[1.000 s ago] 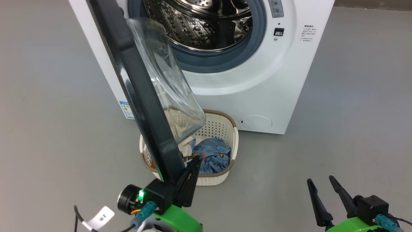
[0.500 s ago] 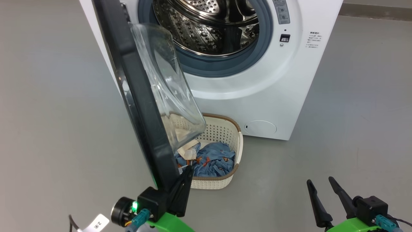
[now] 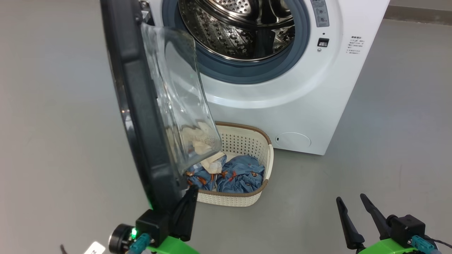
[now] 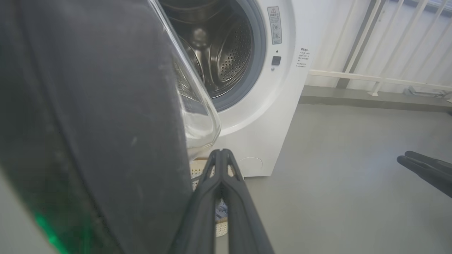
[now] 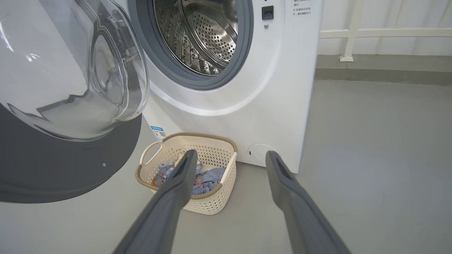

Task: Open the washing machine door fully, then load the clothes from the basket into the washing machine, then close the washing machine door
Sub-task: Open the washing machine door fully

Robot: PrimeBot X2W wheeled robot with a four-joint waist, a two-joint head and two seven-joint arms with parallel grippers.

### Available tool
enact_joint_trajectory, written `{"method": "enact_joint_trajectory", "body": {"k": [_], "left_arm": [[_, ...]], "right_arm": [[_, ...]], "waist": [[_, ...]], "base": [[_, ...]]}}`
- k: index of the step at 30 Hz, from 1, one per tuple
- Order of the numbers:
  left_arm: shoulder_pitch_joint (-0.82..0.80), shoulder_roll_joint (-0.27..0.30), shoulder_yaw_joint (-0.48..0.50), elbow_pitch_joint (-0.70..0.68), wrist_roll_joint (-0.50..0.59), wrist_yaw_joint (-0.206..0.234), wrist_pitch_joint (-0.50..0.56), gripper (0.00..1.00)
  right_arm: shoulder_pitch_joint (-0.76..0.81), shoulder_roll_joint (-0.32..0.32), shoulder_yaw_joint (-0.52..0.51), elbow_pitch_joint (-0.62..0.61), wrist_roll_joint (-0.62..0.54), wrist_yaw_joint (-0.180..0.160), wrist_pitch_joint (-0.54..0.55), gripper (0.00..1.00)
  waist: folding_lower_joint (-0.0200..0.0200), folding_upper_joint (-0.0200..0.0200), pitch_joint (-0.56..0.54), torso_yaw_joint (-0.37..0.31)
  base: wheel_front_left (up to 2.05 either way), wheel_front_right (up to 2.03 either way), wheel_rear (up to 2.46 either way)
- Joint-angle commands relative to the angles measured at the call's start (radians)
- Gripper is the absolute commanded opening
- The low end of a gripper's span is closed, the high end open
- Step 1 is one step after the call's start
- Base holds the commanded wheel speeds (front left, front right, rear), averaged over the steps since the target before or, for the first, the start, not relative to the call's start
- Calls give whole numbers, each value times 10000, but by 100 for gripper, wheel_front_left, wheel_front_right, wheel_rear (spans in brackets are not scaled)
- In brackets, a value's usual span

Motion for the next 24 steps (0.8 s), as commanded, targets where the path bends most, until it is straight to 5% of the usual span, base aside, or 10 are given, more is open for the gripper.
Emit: {"method": "enact_joint_trajectory", "body": {"k": [1, 24], "left_arm": [[-149, 376, 719, -303, -96, 306, -23, 0], [742, 1323, 2056, -1256, -551, 1238, 62, 0]], "right_arm": [[-158, -44, 224, -220, 93, 16, -120, 100], [-92, -53, 146, -226, 125, 16, -120, 100]], "waist": [[0, 0, 5, 67], [0, 0, 54, 690]], "base": [[0, 0, 0], [0, 0, 0]]}}
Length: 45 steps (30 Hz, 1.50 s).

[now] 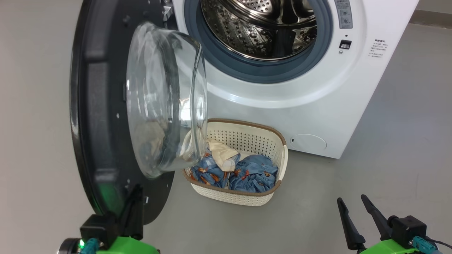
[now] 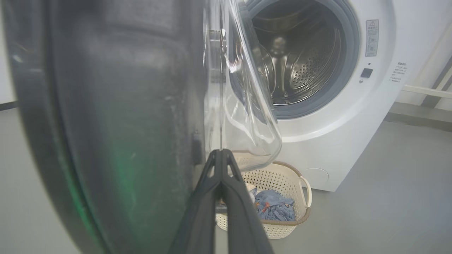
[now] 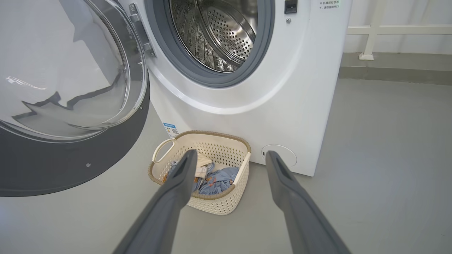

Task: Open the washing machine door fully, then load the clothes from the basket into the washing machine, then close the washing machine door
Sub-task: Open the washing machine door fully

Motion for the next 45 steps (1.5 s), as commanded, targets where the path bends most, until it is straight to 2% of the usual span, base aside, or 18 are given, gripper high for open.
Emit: {"method": "enact_joint_trajectory", "body": {"k": [1, 13, 30, 35, 45], "left_arm": [[-156, 354, 592, -244, -145, 176, -44, 0], [-362, 666, 1412, 326, -521, 285, -340, 0], [-1360, 1142, 3345, 2027, -1171, 292, -735, 0], [-1599, 1275, 3879, 2562, -1264, 128, -767, 0], [-2058, 1591, 4795, 3520, -1137, -496, -777, 0]], "right_arm": [[-135, -60, 180, -221, 60, 16, -120, 100], [-255, -343, 307, -291, 2, 16, -120, 100], [-552, -779, 444, -388, -14, 16, -120, 100], [-606, -815, 438, -386, -16, 16, -120, 100], [-745, -971, 200, -636, -45, 16, 41, 100]], "waist": [[-1, -1, -6, 52], [-1, -1, 236, 204], [-1, -1, 766, 33], [-1, -1, 881, 16], [-1, -1, 1083, -105]], "base": [[0, 0, 0], [0, 0, 0], [0, 0, 0], [0, 0, 0], [0, 0, 0]]}}
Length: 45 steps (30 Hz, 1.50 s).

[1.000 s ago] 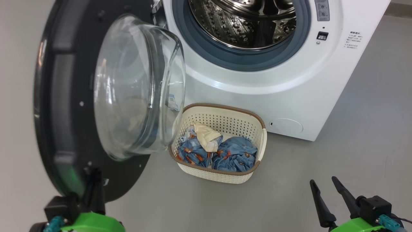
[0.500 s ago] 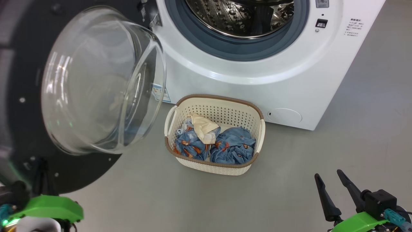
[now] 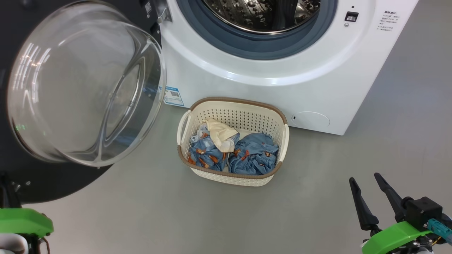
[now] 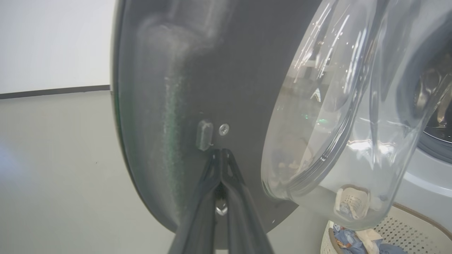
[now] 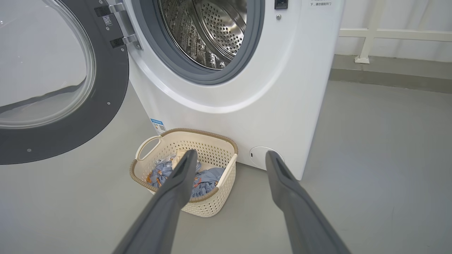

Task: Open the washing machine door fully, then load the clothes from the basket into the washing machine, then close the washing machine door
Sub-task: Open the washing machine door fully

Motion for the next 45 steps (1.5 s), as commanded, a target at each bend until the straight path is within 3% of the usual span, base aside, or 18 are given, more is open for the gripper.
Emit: {"method": "enact_joint_trajectory", "body": {"k": [1, 24, 33, 45], "left_arm": [[-453, 613, 540, -74, 82, -5, -62, 0], [-1208, 381, 1707, 1137, 1066, -1080, -64, 0], [-783, -217, 1764, 216, 1888, -1418, -64, 0], [292, -1082, 1137, -1970, 2499, -1451, 21, 0]], "right_arm": [[-185, -179, 169, -262, -45, 16, 30, 100], [-337, -13, 210, -316, -101, 16, 118, 100], [-221, 237, 227, -70, -73, 16, -18, 100], [-66, 514, 397, 223, 26, 16, -130, 100]], "waist": [[-1, -1, 19, -26], [-1, -1, 91, -361], [-1, -1, -284, -443], [-1, -1, -804, -842]], "base": [[0, 0, 0], [0, 0, 0], [0, 0, 0], [0, 0, 0]]}}
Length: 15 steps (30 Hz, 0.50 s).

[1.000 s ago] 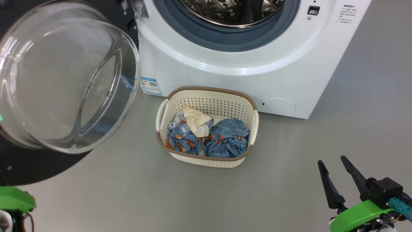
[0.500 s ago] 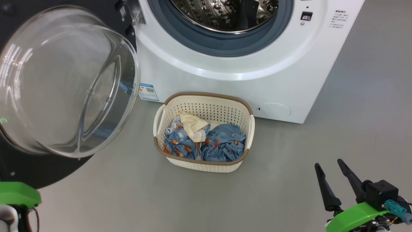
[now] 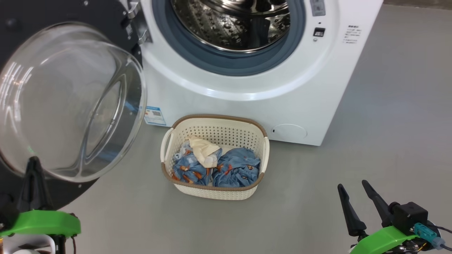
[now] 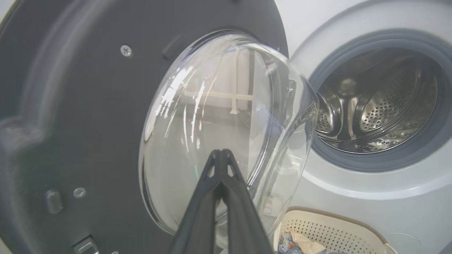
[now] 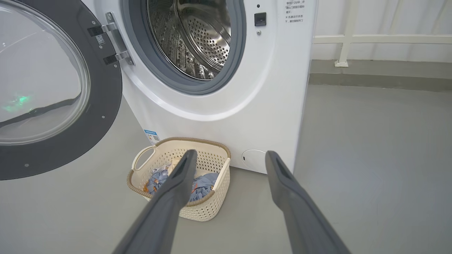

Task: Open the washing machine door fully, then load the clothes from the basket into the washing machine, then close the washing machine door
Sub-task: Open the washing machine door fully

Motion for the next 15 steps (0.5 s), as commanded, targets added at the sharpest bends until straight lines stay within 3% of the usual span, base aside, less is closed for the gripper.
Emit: {"method": "enact_joint_trajectory", "body": {"k": [1, 15], "left_arm": [[-83, 313, 248, -526, 128, -3, 60, 0], [1159, 49, -558, -2515, 361, 19, 780, 0]], "right_arm": [[-42, 28, 301, -180, 82, 16, -118, 100], [159, 335, 483, -450, 154, 16, -132, 100]], "waist": [[0, 0, -115, -176], [0, 0, -540, -1425]], "base": [[0, 0, 0], [0, 0, 0]]}}
